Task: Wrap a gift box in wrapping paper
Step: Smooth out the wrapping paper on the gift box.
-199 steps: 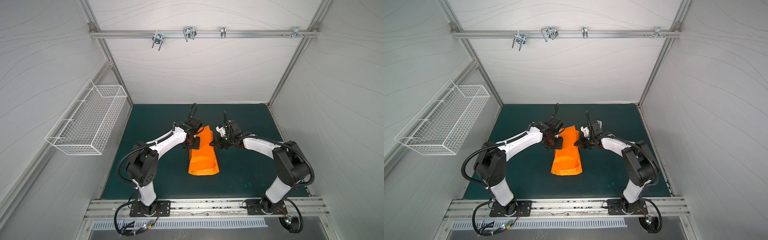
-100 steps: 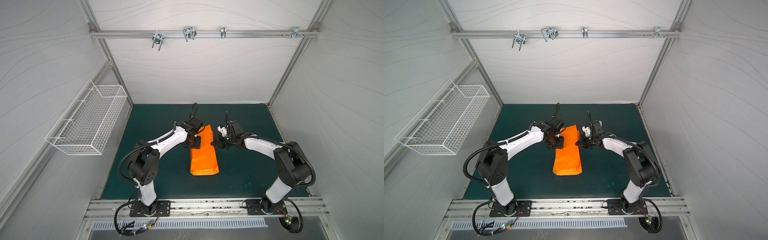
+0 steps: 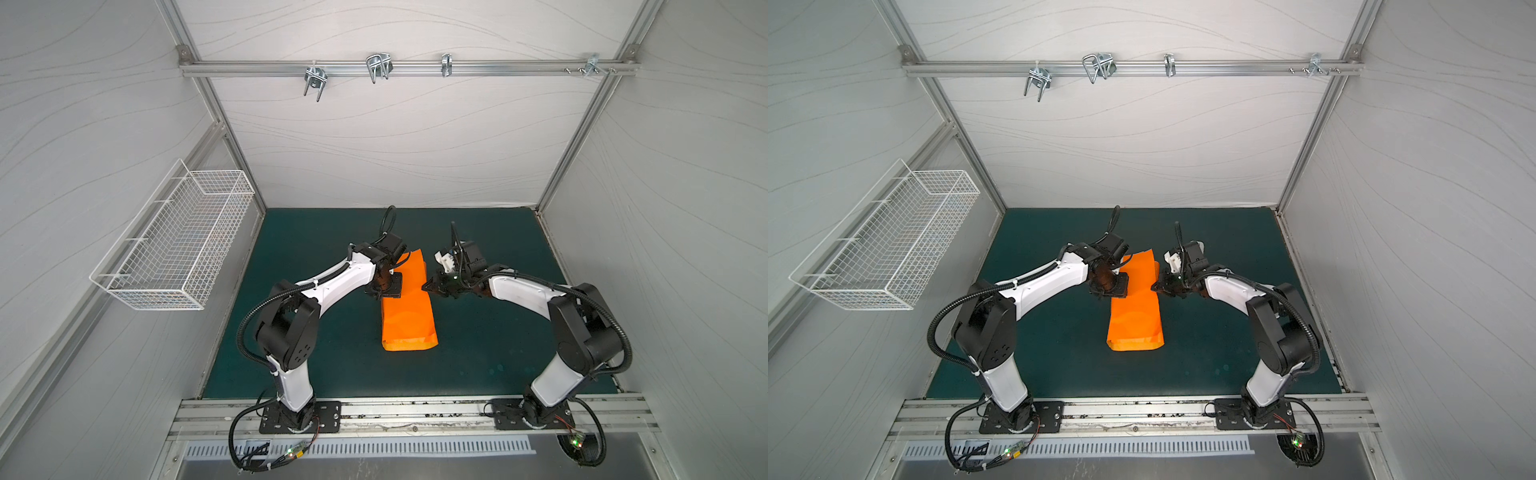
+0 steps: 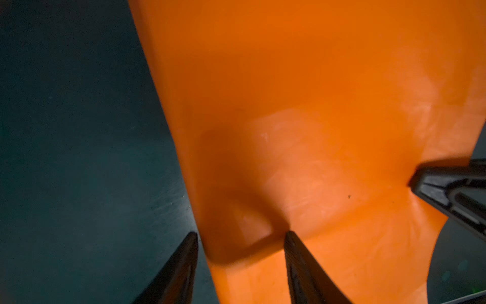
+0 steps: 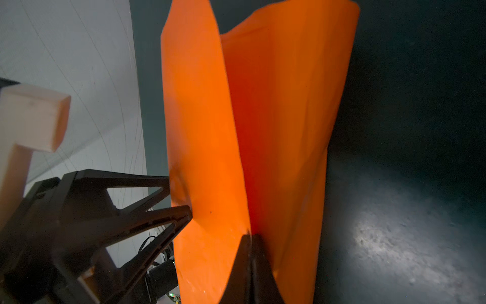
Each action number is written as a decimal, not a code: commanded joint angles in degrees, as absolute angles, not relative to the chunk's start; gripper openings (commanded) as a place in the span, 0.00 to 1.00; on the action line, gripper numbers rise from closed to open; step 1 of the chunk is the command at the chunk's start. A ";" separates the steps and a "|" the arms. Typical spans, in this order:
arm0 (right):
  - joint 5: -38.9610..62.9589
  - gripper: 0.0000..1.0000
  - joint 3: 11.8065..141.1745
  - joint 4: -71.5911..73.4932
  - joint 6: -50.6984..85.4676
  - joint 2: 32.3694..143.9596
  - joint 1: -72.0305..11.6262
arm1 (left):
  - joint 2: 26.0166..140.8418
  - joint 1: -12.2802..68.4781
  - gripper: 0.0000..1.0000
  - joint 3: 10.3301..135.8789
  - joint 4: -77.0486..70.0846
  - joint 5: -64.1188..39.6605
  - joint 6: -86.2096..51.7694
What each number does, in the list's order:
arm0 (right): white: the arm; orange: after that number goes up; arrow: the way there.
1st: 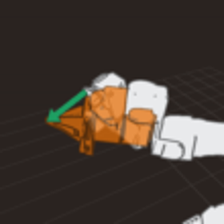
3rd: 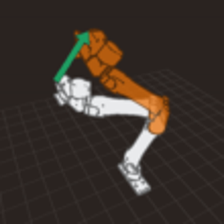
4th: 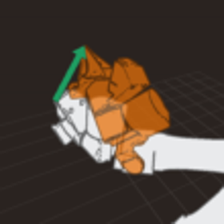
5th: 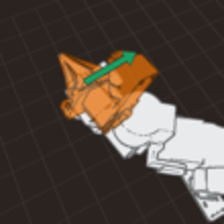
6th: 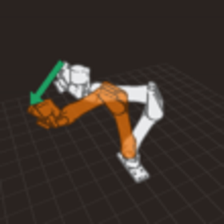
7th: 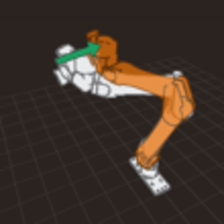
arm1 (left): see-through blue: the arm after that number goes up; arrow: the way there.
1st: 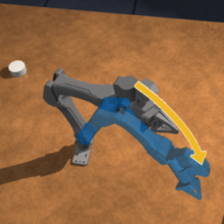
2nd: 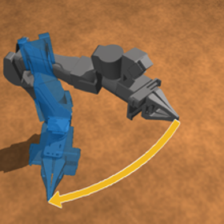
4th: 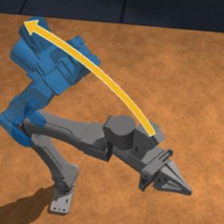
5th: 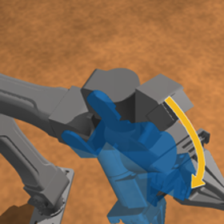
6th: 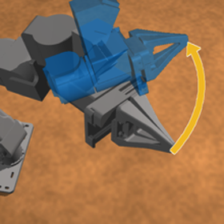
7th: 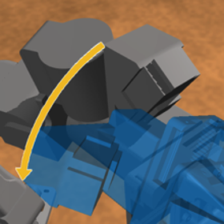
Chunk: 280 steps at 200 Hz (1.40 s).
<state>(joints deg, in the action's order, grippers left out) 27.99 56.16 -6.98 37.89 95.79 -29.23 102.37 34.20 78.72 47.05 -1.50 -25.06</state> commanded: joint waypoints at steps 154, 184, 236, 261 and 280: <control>16.37 0.00 55.46 -16.02 35.63 100.17 -30.14 | 104.08 34.39 0.55 82.75 48.35 -0.31 -24.36; 16.09 0.00 55.46 -15.98 35.54 100.76 -30.40 | 104.43 34.40 0.55 82.72 48.44 -0.43 -24.26; 16.58 0.00 55.31 -15.57 35.73 100.60 -30.67 | 105.55 34.43 0.54 82.70 48.45 -0.35 -24.00; 16.52 0.00 55.37 -15.73 35.85 99.99 -30.66 | 106.00 34.45 0.53 82.05 48.28 -0.10 -23.93; 16.78 0.00 55.28 -15.83 35.93 99.33 -30.64 | 106.15 34.50 0.52 81.58 48.34 -0.08 -23.91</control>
<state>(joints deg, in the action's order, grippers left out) 25.28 57.80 -8.29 36.56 96.53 -30.68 104.29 34.26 80.68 47.79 -0.80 -24.99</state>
